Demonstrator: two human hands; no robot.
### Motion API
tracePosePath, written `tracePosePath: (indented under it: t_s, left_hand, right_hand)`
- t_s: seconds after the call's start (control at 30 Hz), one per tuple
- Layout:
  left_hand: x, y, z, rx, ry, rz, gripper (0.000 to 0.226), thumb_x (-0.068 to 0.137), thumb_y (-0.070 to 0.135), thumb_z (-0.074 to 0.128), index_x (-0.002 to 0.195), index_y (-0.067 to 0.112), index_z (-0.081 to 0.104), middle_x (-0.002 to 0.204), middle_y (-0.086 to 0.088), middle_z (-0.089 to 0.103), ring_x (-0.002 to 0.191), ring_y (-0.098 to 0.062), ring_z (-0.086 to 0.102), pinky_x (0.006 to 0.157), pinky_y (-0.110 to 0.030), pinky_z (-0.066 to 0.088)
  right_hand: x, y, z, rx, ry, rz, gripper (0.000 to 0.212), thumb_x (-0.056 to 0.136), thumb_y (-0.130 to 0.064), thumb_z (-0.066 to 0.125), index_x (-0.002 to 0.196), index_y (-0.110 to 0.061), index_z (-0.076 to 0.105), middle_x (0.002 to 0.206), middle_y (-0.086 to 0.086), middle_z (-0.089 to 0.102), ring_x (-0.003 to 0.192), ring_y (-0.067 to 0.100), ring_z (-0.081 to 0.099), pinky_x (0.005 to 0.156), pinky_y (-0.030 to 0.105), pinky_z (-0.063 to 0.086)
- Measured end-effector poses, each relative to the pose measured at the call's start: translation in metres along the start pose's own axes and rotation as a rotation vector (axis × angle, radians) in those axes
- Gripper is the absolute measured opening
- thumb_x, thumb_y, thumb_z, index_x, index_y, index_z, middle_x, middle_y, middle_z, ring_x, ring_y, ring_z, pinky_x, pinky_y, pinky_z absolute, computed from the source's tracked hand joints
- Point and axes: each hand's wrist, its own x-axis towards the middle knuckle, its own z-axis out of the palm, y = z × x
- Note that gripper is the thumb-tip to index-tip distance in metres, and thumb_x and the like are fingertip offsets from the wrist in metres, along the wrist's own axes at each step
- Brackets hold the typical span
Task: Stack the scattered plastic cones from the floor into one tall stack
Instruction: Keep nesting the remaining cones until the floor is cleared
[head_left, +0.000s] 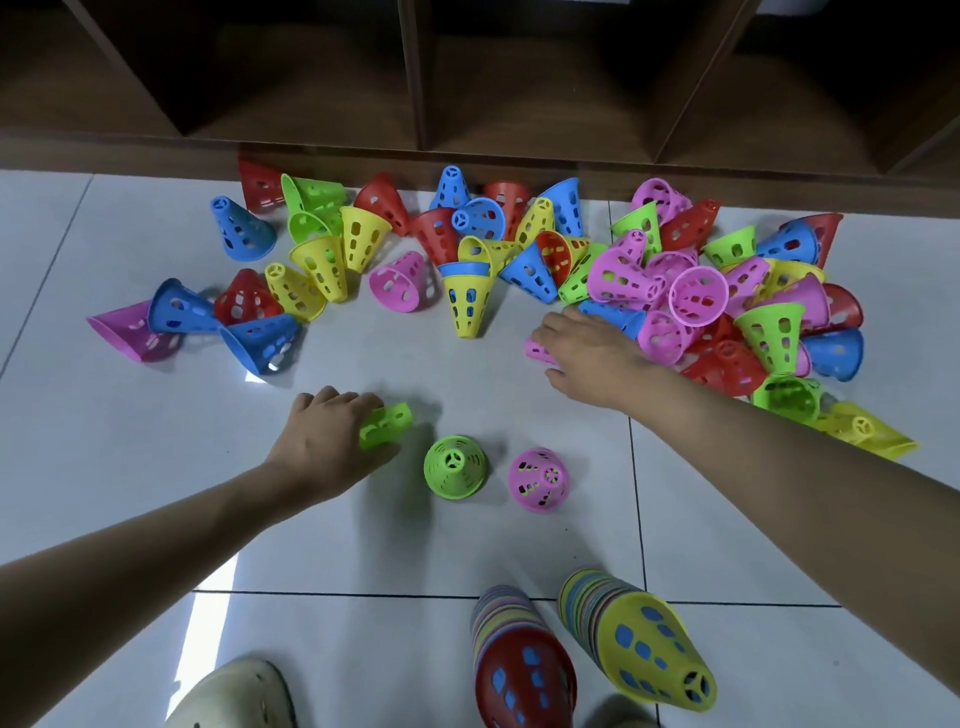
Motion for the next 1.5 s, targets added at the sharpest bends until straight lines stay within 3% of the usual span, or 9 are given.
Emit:
tracePosePath:
  t_s: [0.17,0.27,0.5,0.7,0.8,1.03,1.27,1.4,1.5]
  left_hand:
    - [-0.001,0.016,-0.012,-0.462,-0.006,-0.093,0.055,0.078,0.074,0.048,0.094,0.023,0.057,0.079,0.000,0.061,0.074,-0.024,0.057,0.065,-0.036,0.043]
    - [-0.003,0.033,-0.020,-0.615,0.084,-0.032,0.044,0.085,0.067,0.053,0.098,0.025,0.058,0.087,0.003,0.058,0.082,-0.017,0.054,0.071,-0.033,0.044]
    - [-0.011,0.062,-0.016,-0.599,0.124,0.153,0.061,0.084,0.072,0.054,0.127,0.030,0.059,0.099,0.007,0.053,0.097,-0.012,0.047,0.086,-0.022,0.040]
    - [-0.020,0.065,0.001,-0.622,0.013,0.224,0.059,0.078,0.063,0.065,0.126,0.028,0.058,0.111,0.011,0.060,0.103,-0.010,0.054,0.091,-0.023,0.043]
    - [-0.023,0.063,0.010,-0.585,-0.036,0.229,0.050,0.079,0.048,0.071,0.124,0.028,0.060,0.114,0.010,0.064,0.105,-0.012,0.057,0.093,-0.025,0.045]
    - [-0.024,0.060,0.020,-0.510,-0.112,0.202,0.054,0.077,0.047,0.074,0.125,0.025,0.065,0.118,0.008,0.068,0.106,-0.014,0.063,0.096,-0.032,0.050]
    - [-0.019,0.056,0.018,-0.477,-0.155,0.228,0.055,0.079,0.042,0.080,0.130,0.027,0.063,0.122,0.008,0.066,0.110,-0.013,0.062,0.099,-0.029,0.048]
    - [-0.019,0.052,0.014,-0.457,-0.167,0.250,0.058,0.080,0.045,0.079,0.133,0.026,0.062,0.125,0.009,0.065,0.112,-0.011,0.060,0.099,-0.023,0.045]
    - [-0.018,0.039,0.009,-0.445,-0.180,0.252,0.061,0.080,0.047,0.079,0.134,0.026,0.061,0.125,0.009,0.065,0.112,-0.010,0.060,0.100,-0.023,0.045]
  right_hand:
    - [-0.011,-0.005,0.008,0.104,-0.009,0.162,0.047,0.091,-0.015,0.061,0.135,-0.010,0.048,0.135,0.010,0.041,0.129,0.028,0.037,0.095,0.043,0.044]
    - [-0.017,-0.004,0.015,0.098,0.020,0.295,0.038,0.087,-0.007,0.060,0.124,-0.005,0.053,0.124,0.012,0.049,0.124,0.031,0.039,0.092,0.043,0.045]
    - [-0.031,0.008,0.027,0.321,0.170,0.271,0.040,0.082,-0.001,0.064,0.121,-0.005,0.062,0.115,0.014,0.062,0.114,0.032,0.048,0.093,0.043,0.048]
    - [-0.042,0.008,0.026,0.699,0.271,0.311,0.036,0.084,-0.006,0.072,0.120,-0.009,0.067,0.101,0.002,0.064,0.097,0.014,0.057,0.081,0.023,0.047]
    - [-0.047,0.006,0.024,0.797,0.317,0.325,0.035,0.085,-0.005,0.072,0.119,-0.010,0.067,0.097,-0.001,0.061,0.095,0.014,0.061,0.082,0.026,0.053]
    - [-0.042,0.012,0.022,0.540,0.215,0.364,0.043,0.086,-0.021,0.073,0.126,-0.014,0.062,0.125,0.004,0.059,0.124,0.023,0.047,0.102,0.033,0.041]
    - [-0.039,0.002,0.019,0.277,-0.031,0.393,0.052,0.086,-0.046,0.069,0.129,-0.021,0.055,0.118,0.002,0.065,0.110,0.027,0.057,0.085,0.031,0.038]
    - [-0.042,0.000,0.024,0.333,-0.020,0.383,0.044,0.082,-0.047,0.072,0.116,-0.022,0.062,0.100,-0.003,0.066,0.098,0.024,0.062,0.075,0.029,0.038]
    - [-0.050,-0.004,0.025,0.666,0.082,0.377,0.036,0.076,-0.040,0.079,0.108,-0.026,0.067,0.091,-0.010,0.067,0.090,0.016,0.064,0.074,0.031,0.050]
